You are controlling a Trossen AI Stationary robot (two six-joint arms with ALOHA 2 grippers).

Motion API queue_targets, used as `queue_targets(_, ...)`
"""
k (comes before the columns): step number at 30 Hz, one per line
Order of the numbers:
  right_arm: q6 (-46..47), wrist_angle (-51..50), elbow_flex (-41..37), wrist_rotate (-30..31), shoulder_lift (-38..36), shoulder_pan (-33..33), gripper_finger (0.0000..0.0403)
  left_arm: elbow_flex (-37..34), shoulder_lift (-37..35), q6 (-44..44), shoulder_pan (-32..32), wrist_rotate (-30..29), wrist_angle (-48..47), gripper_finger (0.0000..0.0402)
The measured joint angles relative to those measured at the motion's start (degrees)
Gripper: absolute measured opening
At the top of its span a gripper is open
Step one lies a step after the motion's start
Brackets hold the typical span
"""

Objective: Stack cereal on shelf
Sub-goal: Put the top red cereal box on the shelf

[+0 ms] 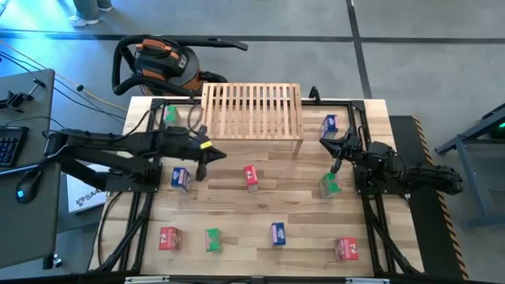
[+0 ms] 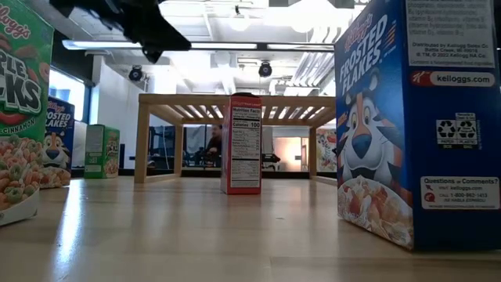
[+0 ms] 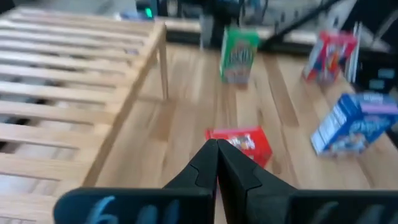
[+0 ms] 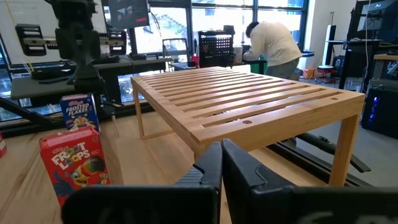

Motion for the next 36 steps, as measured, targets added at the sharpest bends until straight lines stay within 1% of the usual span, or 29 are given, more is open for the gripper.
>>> queue_targets(6, 0.0, 0.0, 0.0, 0.0, 0.0, 0.0, 0.0, 8.9, 6.1, 0.9, -3.7, 0.2, -9.6, 0.0015)
queue_targets(8, 0.0, 0.0, 0.0, 0.0, 0.0, 0.0, 0.0, 11.5, 8.1, 2.9, -5.2, 0.4, -12.3, 0.0023)
queue_targets(10, 0.0, 0.0, 0.0, 0.0, 0.0, 0.0, 0.0, 13.4, 9.8, 6.5, -6.5, 2.0, -14.1, 0.003)
queue_targets(12, 0.0, 0.0, 0.0, 0.0, 0.0, 0.0, 0.0, 14.3, 11.8, 9.3, -7.9, 3.2, -14.0, 0.0034)
queue_targets(14, 0.0, 0.0, 0.0, 0.0, 0.0, 0.0, 0.0, 14.4, 13.7, 11.3, -9.2, 3.2, -13.7, 0.0035)
queue_targets(17, 0.0, 0.0, 0.0, 0.0, 0.0, 0.0, 0.0, 14.6, 16.1, 14.9, -10.9, 2.1, -13.7, 0.0032)
queue_targets(19, 0.0, 0.0, 0.0, 0.0, 0.0, 0.0, 0.0, 14.6, 17.1, 19.0, -11.8, 1.3, -13.7, 0.0027)
queue_targets(22, 0.0, 0.0, 0.0, 0.0, 0.0, 0.0, 0.0, 14.6, 18.2, 24.1, -12.5, 1.2, -12.9, 0.0018)
queue_targets(27, 0.0, 0.0, 0.0, 0.0, 0.0, 0.0, 0.0, 14.6, 19.5, 27.4, -12.4, 2.0, -9.3, 0.0002)
queue_targets(31, 0.0, 0.0, 0.0, 0.0, 0.0, 0.0, 0.0, 12.7, 20.6, 31.5, -12.7, 4.9, -3.0, 0.0001)
queue_targets(36, 0.0, 0.0, 0.0, 0.0, 0.0, 0.0, 0.0, 9.8, 21.3, 33.3, -13.5, 5.1, 3.4, 0.0)
